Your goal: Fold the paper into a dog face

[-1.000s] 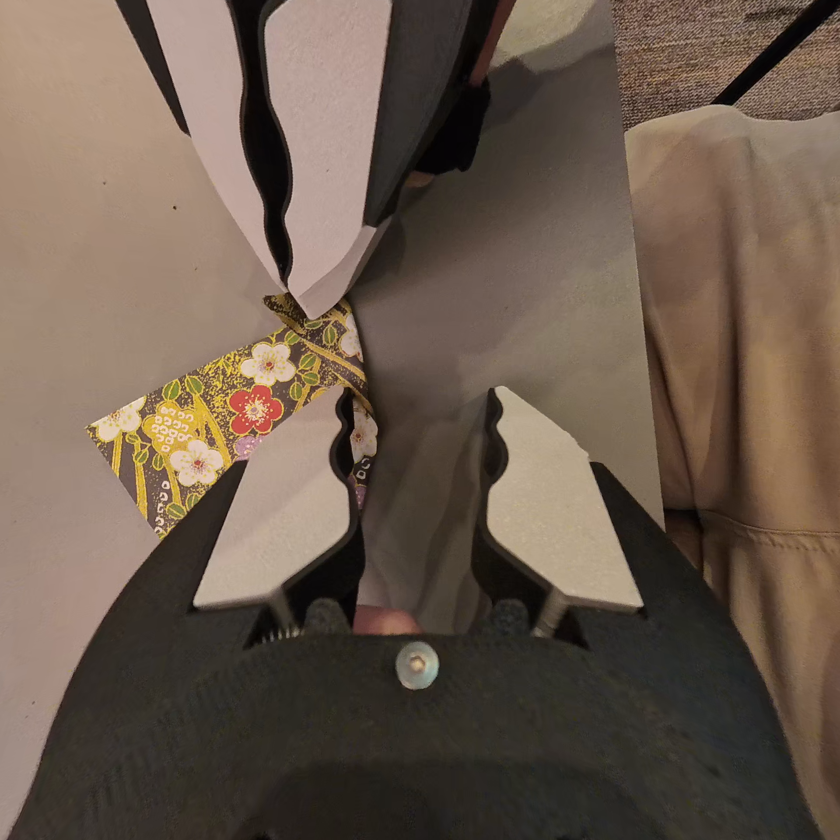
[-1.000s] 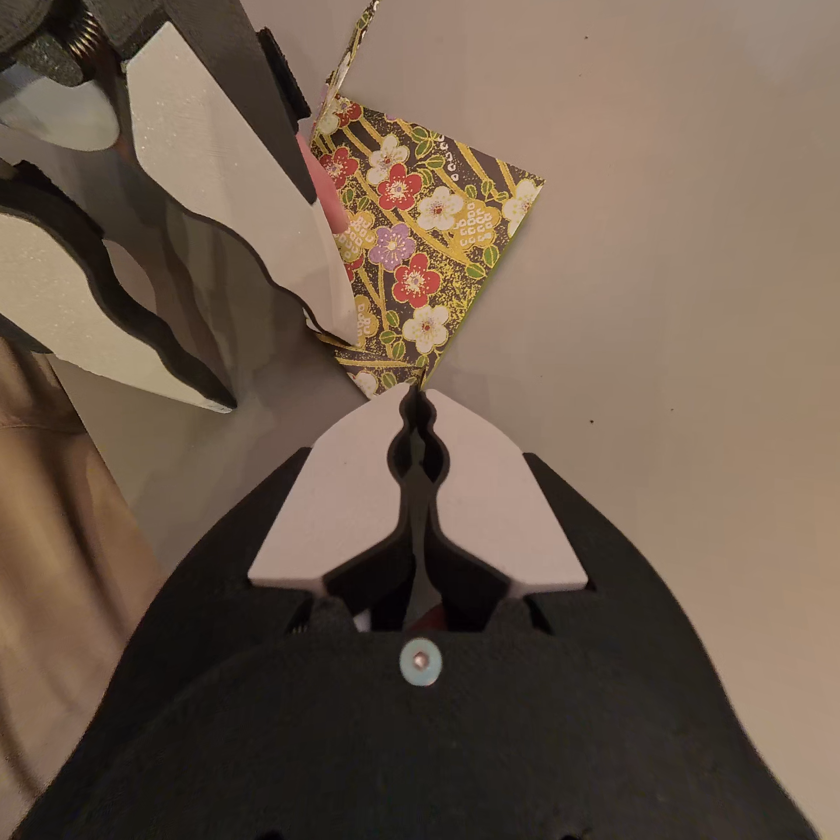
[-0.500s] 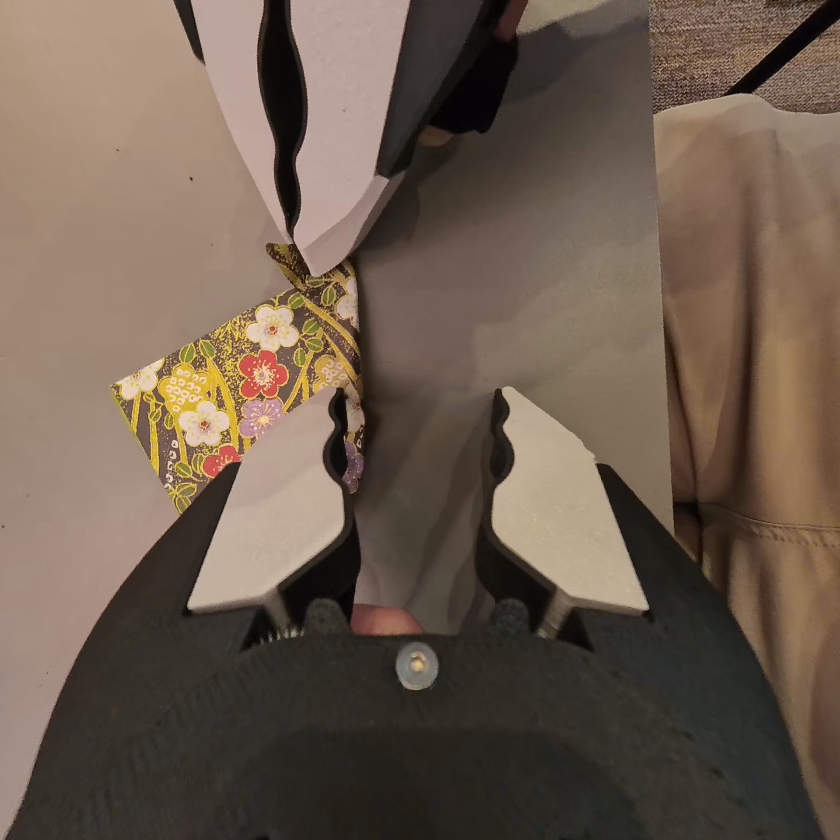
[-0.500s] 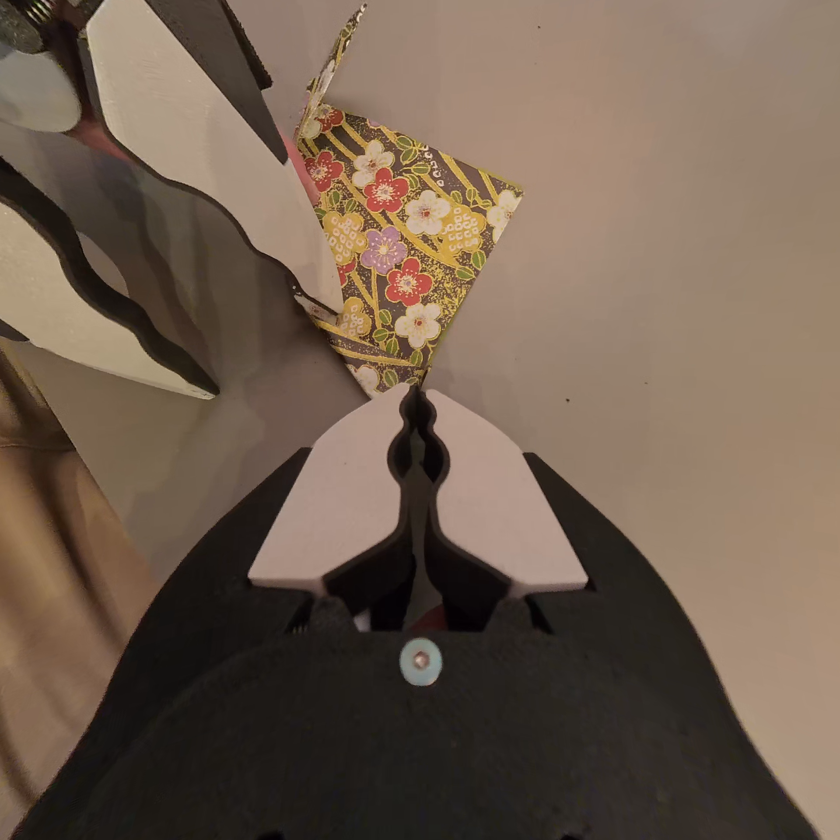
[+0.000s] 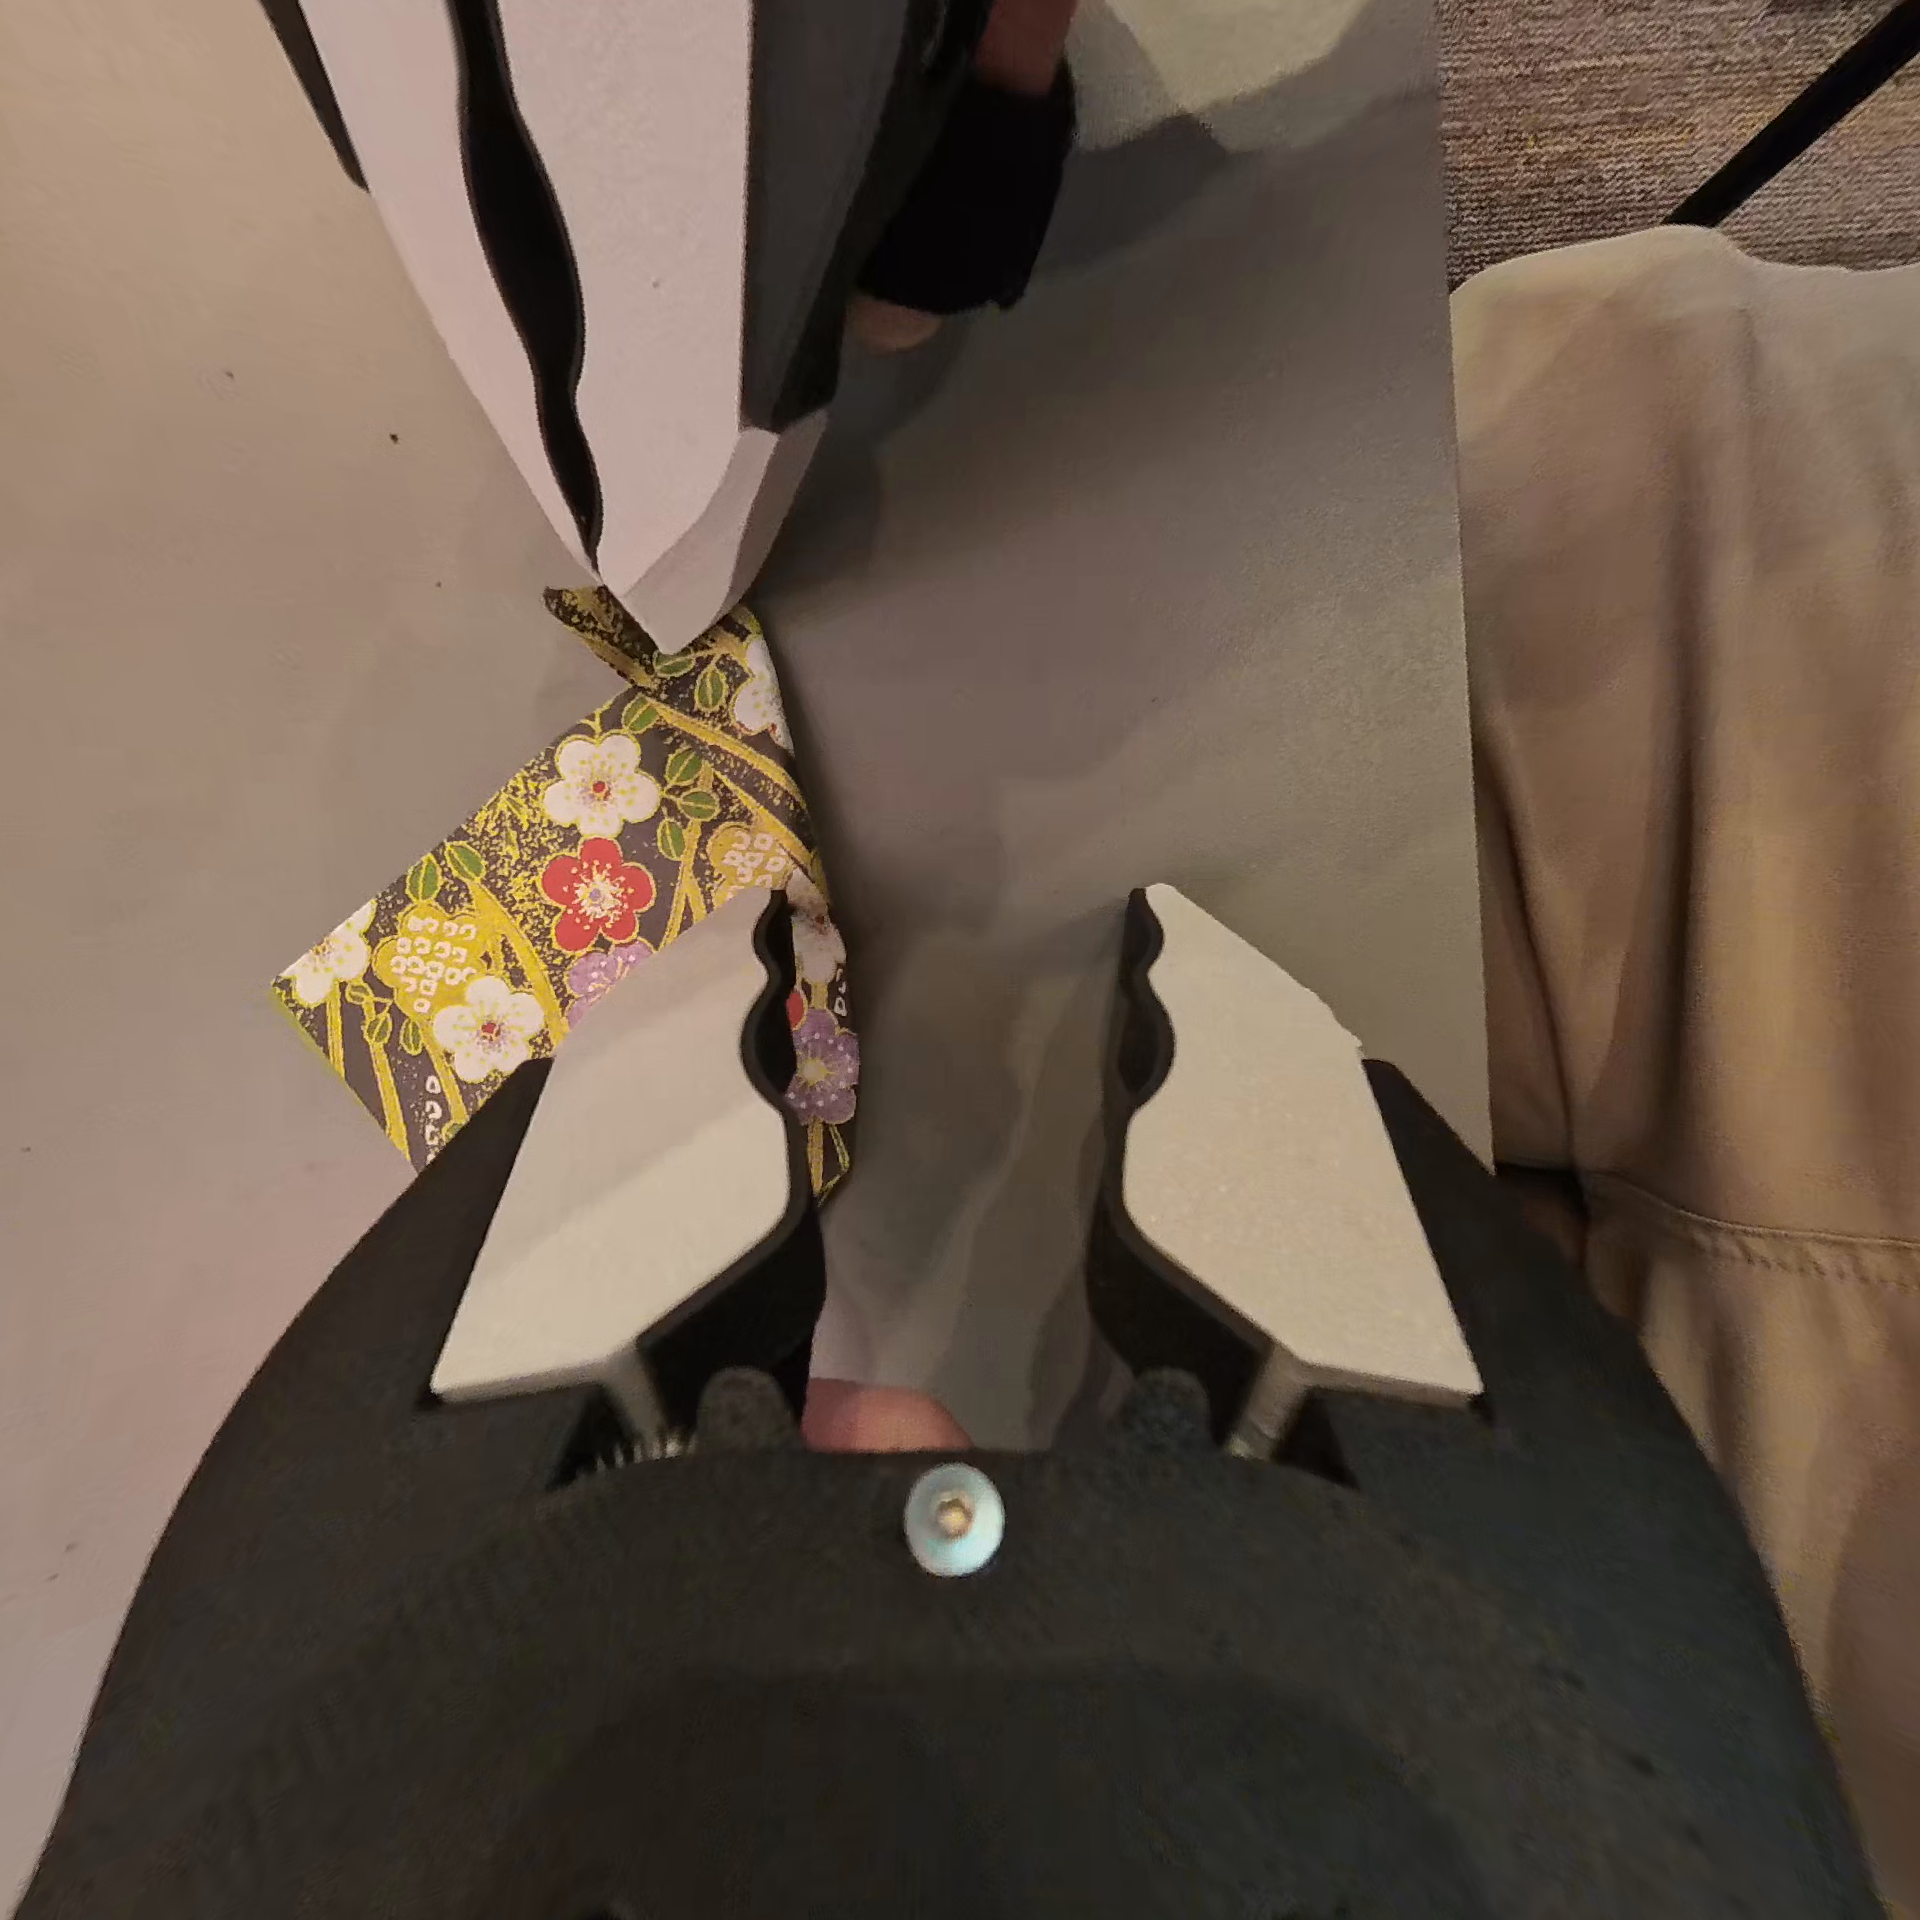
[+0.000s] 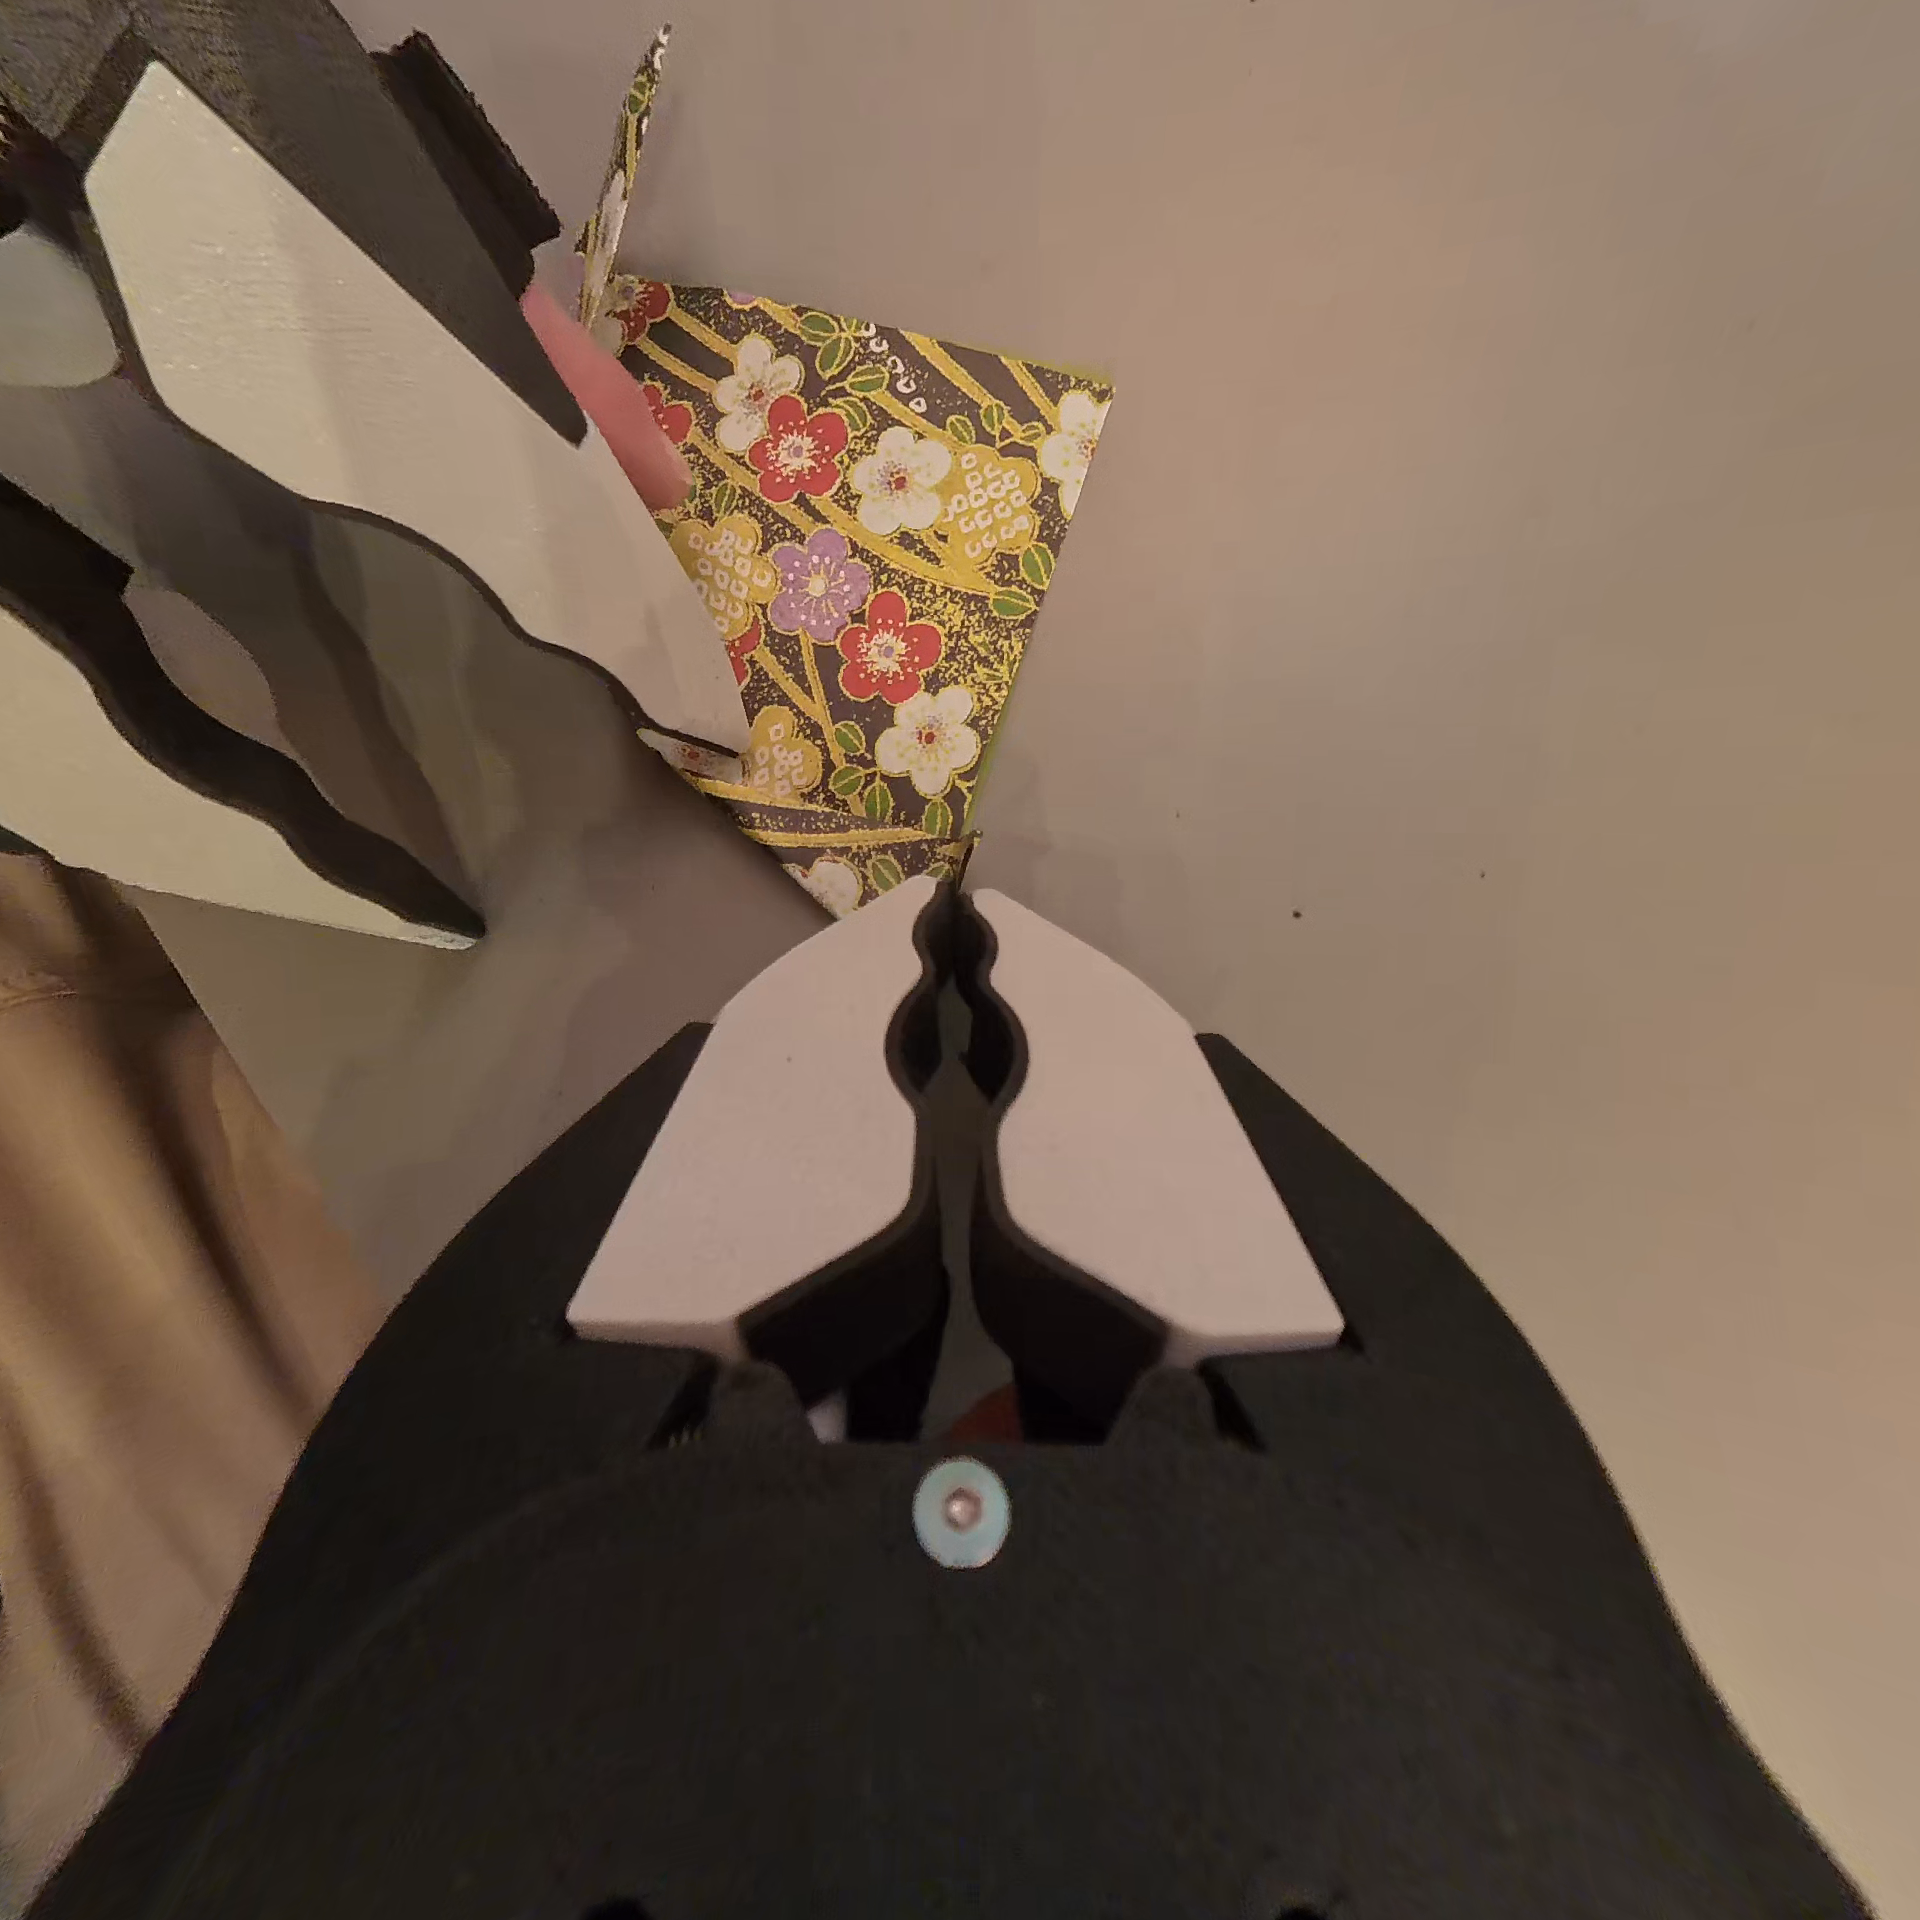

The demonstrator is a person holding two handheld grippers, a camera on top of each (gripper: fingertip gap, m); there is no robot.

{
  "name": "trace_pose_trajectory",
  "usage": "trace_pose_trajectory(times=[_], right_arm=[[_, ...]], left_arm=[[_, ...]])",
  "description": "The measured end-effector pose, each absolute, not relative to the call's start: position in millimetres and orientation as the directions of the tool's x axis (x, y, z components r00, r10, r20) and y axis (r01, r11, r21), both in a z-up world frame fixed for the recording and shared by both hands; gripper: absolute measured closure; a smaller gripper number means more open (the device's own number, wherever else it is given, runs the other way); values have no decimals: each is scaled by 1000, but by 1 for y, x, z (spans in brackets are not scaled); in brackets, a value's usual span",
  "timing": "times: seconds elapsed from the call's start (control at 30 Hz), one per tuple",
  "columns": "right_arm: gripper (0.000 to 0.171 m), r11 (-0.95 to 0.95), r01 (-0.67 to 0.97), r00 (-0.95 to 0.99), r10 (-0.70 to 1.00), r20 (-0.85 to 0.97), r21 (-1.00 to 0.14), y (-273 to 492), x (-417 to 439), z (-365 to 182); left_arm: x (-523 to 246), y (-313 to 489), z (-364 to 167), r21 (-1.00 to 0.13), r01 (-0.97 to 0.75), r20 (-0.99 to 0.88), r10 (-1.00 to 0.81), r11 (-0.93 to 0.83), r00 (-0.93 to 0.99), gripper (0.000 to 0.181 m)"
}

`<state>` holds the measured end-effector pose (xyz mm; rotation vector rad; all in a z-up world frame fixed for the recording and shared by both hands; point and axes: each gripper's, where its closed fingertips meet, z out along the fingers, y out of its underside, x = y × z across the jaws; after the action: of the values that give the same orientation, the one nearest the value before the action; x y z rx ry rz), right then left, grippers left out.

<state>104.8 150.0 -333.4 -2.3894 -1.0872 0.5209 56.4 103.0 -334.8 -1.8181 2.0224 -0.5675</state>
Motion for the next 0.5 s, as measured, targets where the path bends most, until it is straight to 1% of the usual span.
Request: trace_pose_trajectory(times=[0.33,0.5], right_arm=[[171,-591,609,612,774,-162,-528,150,105,-334],[171,-591,610,608,776,-167,-528,150,105,-333]], left_arm=[[60,95,-334,-555,-825,-10,-992,108,-123,122],[61,93,-331,-564,-803,-96,-981,193,-169,121]])
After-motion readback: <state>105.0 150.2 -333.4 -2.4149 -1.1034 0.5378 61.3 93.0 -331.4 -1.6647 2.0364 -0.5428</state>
